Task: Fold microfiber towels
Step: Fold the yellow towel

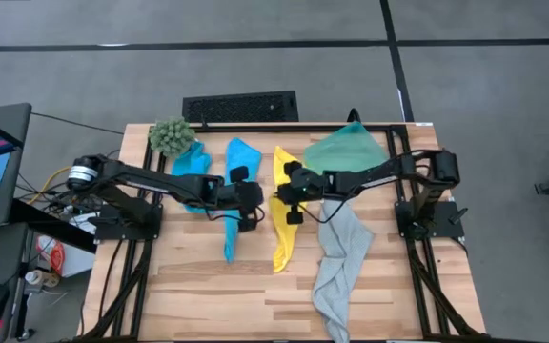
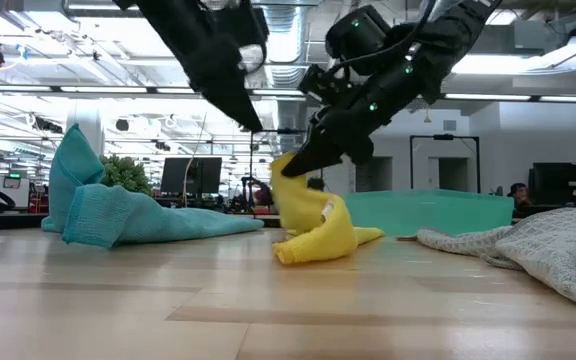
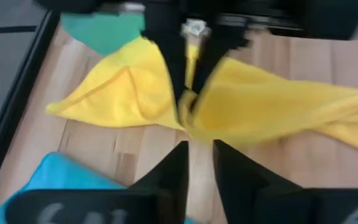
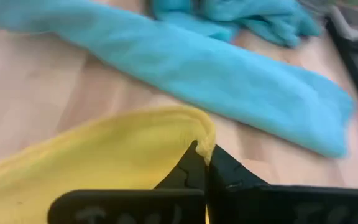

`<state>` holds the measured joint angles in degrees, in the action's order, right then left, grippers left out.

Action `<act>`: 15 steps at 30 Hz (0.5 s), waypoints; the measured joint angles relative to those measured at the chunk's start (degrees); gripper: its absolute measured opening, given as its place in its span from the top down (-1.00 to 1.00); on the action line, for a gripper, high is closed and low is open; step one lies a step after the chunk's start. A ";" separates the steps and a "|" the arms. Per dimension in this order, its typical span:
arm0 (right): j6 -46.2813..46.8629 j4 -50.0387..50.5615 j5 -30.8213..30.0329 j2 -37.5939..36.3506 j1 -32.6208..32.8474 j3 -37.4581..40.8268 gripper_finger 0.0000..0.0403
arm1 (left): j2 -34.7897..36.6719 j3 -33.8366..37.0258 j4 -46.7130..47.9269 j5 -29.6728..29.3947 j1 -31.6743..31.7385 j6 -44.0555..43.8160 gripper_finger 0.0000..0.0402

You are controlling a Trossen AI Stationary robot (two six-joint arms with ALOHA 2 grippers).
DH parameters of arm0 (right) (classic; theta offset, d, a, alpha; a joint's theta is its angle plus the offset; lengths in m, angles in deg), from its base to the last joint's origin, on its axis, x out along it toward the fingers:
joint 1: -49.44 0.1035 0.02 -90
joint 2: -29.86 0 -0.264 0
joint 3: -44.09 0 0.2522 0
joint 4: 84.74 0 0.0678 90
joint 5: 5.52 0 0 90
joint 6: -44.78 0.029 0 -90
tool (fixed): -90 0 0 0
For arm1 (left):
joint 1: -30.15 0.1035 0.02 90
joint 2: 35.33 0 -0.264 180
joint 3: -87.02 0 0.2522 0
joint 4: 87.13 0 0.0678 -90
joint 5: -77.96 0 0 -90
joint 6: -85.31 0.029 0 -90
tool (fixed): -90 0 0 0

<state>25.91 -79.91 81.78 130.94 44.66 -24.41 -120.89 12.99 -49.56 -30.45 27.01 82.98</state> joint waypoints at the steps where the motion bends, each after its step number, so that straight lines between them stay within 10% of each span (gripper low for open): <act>1: 0.60 1.31 -0.20 -1.32 -0.39 0.00 0.97 | 1.25 0.07 0.86 0.16 -0.39 -1.26 0.54; 15: 4.96 12.17 -0.18 -11.33 -1.99 0.00 0.97 | -1.51 16.28 -31.51 -3.86 -9.24 -11.84 0.19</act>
<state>30.87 -67.74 81.60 119.62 42.67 -24.41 -122.39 29.27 -81.06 -34.31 17.77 71.14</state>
